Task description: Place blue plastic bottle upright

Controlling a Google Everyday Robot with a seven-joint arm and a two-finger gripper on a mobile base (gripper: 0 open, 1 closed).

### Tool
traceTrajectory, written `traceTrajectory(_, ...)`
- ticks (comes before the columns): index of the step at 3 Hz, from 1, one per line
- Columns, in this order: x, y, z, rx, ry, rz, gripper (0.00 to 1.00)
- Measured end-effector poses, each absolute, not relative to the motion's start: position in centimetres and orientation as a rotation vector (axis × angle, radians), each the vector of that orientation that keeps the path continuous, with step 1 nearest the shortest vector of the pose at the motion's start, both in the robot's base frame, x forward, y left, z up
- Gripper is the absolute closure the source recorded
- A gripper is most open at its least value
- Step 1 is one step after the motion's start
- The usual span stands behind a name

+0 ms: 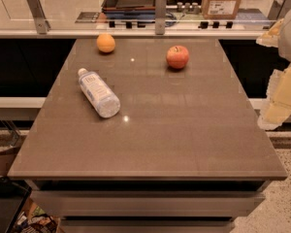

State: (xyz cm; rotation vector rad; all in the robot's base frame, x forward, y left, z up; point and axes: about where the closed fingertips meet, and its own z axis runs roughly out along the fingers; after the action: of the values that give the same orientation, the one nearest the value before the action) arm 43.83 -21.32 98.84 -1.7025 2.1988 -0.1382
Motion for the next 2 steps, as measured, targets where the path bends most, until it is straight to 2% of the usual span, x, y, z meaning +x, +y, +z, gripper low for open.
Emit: traceTrajectory(2, 44.47, -21.55, 99.32, -1.639, 2.219, -0.115, 0.00)
